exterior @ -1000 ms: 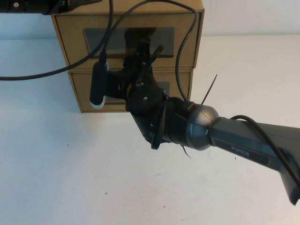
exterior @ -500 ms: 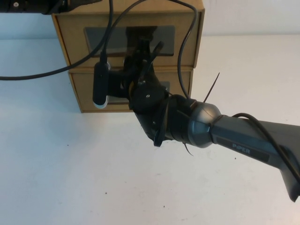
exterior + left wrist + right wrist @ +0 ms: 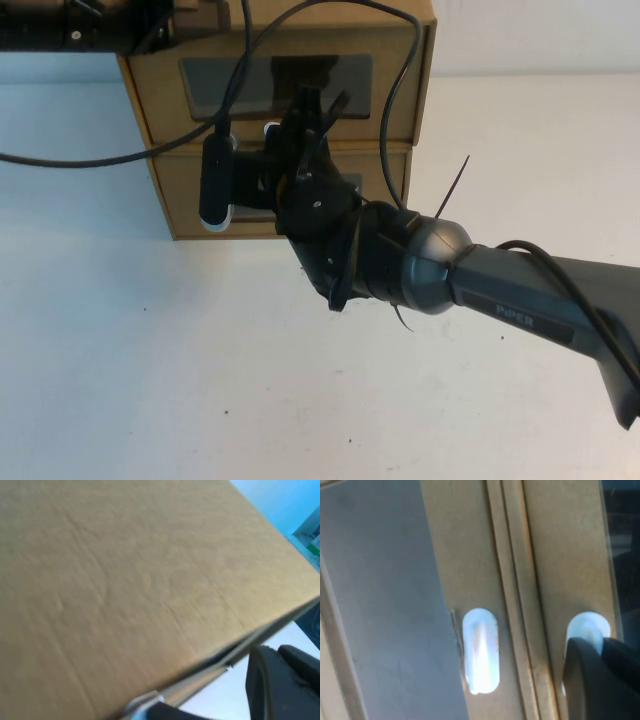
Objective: Open the shoe box
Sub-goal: 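Pull the top drawer of the cardboard box fully open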
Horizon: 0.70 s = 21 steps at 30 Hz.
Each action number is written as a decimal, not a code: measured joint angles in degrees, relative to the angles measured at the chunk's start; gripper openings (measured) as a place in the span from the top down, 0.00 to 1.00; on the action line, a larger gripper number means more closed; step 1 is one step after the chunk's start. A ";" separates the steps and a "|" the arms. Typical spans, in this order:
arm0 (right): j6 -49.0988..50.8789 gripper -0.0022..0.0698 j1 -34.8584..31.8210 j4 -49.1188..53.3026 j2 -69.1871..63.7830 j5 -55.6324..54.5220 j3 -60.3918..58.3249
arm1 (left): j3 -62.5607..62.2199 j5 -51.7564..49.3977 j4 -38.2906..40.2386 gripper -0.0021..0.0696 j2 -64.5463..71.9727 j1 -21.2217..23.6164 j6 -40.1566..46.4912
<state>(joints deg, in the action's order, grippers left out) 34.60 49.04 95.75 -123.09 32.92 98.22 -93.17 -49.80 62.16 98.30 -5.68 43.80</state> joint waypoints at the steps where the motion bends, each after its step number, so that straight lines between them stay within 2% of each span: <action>1: 0.00 0.96 0.00 0.00 0.00 -0.12 0.00 | -1.05 0.00 0.00 0.98 1.06 0.00 0.13; 5: 0.00 0.96 -0.03 0.00 0.00 -0.25 0.00 | -8.19 -1.01 -2.33 0.98 4.93 -0.24 -0.19; 10: 0.00 0.96 -0.13 0.00 0.00 -0.67 0.00 | -19.05 -3.95 -11.91 0.98 10.25 -2.41 -5.76; 13: 0.00 0.96 -0.26 -0.11 0.00 -0.91 0.00 | -23.20 -4.81 -15.13 0.98 13.32 -3.44 -8.64; 21: 0.00 0.96 -0.25 -0.33 0.00 -1.08 0.00 | -27.28 -6.03 -14.19 0.98 17.71 -3.44 -12.00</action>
<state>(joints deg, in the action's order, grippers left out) 34.60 48.78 95.41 -123.09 31.85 98.22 -120.45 -55.83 47.97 116.01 -9.13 31.80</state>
